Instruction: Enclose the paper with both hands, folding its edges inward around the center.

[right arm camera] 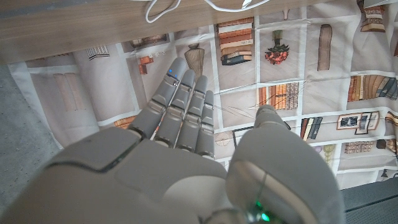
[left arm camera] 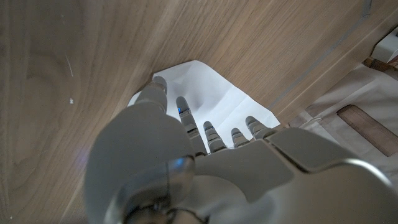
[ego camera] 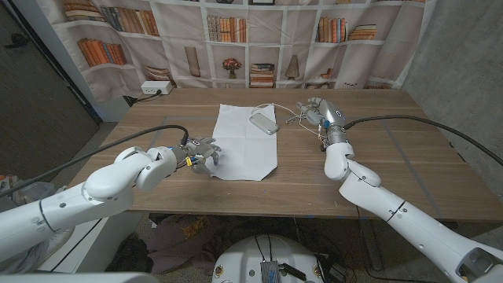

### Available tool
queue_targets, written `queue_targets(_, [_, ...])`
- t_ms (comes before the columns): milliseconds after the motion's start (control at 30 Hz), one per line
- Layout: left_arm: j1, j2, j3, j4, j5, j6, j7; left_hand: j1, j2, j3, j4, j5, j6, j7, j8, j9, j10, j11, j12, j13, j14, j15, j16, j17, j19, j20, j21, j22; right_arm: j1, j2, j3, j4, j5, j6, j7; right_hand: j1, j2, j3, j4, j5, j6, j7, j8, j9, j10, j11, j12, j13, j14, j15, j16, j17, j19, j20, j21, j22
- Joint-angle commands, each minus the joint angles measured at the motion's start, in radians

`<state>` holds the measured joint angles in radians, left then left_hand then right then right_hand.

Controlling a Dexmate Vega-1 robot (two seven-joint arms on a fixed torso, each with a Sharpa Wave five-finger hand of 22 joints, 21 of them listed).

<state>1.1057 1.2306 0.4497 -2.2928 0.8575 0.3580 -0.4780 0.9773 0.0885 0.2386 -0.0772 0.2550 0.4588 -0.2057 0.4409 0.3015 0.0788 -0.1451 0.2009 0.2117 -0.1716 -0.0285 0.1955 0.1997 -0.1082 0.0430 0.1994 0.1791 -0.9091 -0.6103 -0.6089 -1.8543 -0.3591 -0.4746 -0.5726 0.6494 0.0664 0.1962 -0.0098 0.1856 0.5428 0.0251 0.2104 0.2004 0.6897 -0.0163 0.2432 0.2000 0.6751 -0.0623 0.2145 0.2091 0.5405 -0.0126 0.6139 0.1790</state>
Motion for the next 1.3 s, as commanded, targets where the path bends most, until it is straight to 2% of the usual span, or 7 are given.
queue_targets(33, [-0.030,0.000,0.016,0.004,0.040,-0.024,-0.091,-0.005,0.003,-0.004,0.001,-0.005,-0.007,0.001,-0.007,-0.002,-0.010,-0.001,0.001,0.005,-0.077,0.001,-0.001,0.002,-0.008,0.000,-0.003,0.003,0.003,0.000,0.002,0.011,0.008,-0.001,-0.005,-0.005,-0.001,-0.002,-0.006,0.001,0.009,0.000,-0.006,0.002,0.000,0.001,-0.001,0.001,-0.005,-0.029,-0.001,0.003,0.006,-0.001,-0.003,0.004])
queue_targets(433, [-0.039,-0.015,0.023,0.016,0.093,-0.036,-0.118,-0.001,0.010,-0.003,-0.002,-0.013,0.052,0.014,0.011,-0.012,-0.011,0.001,0.005,0.005,-0.078,0.002,0.002,0.002,-0.006,0.003,0.000,0.003,0.004,-0.002,0.000,0.015,0.012,-0.001,-0.006,-0.005,0.000,-0.002,-0.008,0.001,0.009,0.001,-0.006,0.002,0.000,0.001,-0.002,0.001,-0.006,-0.027,-0.001,0.003,0.008,-0.001,-0.006,0.004])
queue_targets(967, [-0.056,-0.057,0.037,0.055,0.134,-0.099,-0.073,0.031,0.031,0.014,-0.021,-0.019,0.110,0.029,0.037,-0.017,0.006,0.003,0.014,0.005,-0.067,0.003,0.007,0.001,0.008,0.005,0.007,0.003,-0.002,-0.003,0.005,0.010,0.014,-0.019,-0.016,-0.007,0.001,-0.003,-0.009,0.001,0.010,-0.001,-0.006,0.002,0.000,0.002,-0.003,0.001,-0.006,-0.027,-0.001,0.003,0.008,0.001,-0.010,0.004])
queue_targets(1167, [-0.059,-0.064,0.044,0.069,0.135,-0.125,-0.066,0.039,0.030,0.014,-0.027,-0.024,0.061,0.022,0.028,-0.007,-0.001,-0.005,0.011,0.006,-0.064,0.003,0.007,0.001,0.010,0.003,0.007,0.003,0.000,-0.003,0.004,0.012,0.014,-0.021,-0.017,-0.008,0.000,-0.003,-0.010,0.001,0.009,-0.002,-0.006,0.002,-0.001,0.001,-0.003,0.001,-0.006,-0.027,-0.001,0.003,0.009,0.001,-0.012,0.004])
queue_targets(1300, [-0.064,-0.067,0.043,0.073,0.122,-0.138,-0.075,0.040,0.028,0.011,-0.029,-0.029,0.008,0.005,0.021,0.007,-0.016,-0.009,0.007,0.008,-0.069,0.002,0.005,0.001,0.008,0.005,0.006,0.003,0.001,-0.002,0.002,0.013,0.014,-0.021,-0.017,-0.008,0.000,-0.004,-0.010,0.001,0.010,-0.002,-0.006,0.002,-0.001,0.002,-0.004,0.001,-0.006,-0.026,-0.001,0.003,0.009,0.001,-0.013,0.004])
